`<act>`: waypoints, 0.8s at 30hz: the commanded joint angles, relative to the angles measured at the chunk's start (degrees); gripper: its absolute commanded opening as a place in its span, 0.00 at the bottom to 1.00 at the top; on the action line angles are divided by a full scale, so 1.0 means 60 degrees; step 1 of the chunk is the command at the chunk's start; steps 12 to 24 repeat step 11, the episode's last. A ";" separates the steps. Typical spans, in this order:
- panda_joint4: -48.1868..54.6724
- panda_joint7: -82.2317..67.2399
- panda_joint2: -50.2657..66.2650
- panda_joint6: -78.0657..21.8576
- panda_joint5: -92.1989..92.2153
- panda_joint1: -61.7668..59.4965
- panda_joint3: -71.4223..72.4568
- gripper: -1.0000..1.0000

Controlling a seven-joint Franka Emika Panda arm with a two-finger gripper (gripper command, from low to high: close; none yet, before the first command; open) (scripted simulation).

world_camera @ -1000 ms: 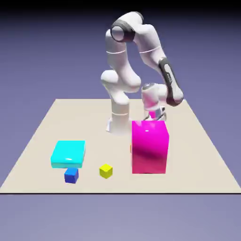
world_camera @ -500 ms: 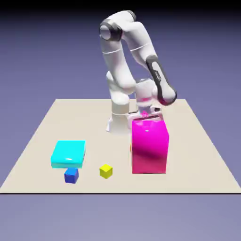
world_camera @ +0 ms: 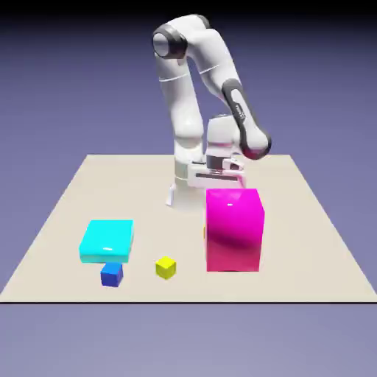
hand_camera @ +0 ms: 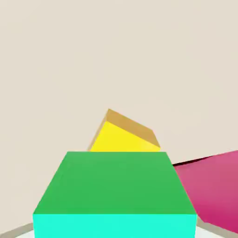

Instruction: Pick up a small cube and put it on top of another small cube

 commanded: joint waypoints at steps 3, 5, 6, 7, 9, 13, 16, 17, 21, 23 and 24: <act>0.0035 0.0262 -0.1038 -0.0971 0.0013 0.0854 -0.0782 0.00; 0.0058 0.0434 -0.1729 -0.1612 0.0024 0.1423 -0.1304 0.00; 0.0069 0.0519 -0.2075 -0.1932 0.0029 0.1708 -0.1565 0.00; 0.0081 0.0605 -0.2421 -0.2253 0.0035 0.1993 -0.1826 0.00; 0.0104 0.0777 -0.3113 -0.2894 0.0046 0.2562 -0.2348 0.00; 0.0120 0.0900 -0.3607 -0.3353 0.0054 0.2969 -0.2721 0.00; 0.0120 0.0900 -0.3607 -0.3353 0.0054 0.2969 -0.2721 0.00; 0.0120 0.0900 -0.3607 -0.3353 0.0054 0.2969 -0.2721 0.00; 0.0120 0.0900 -0.3607 -0.3353 0.0054 0.2969 -0.2721 0.00; 0.0120 0.0900 -0.3607 -0.3353 0.0054 0.2969 -0.2721 0.00; 0.0120 0.0900 -0.3607 -0.3353 0.0054 0.2969 -0.2721 0.00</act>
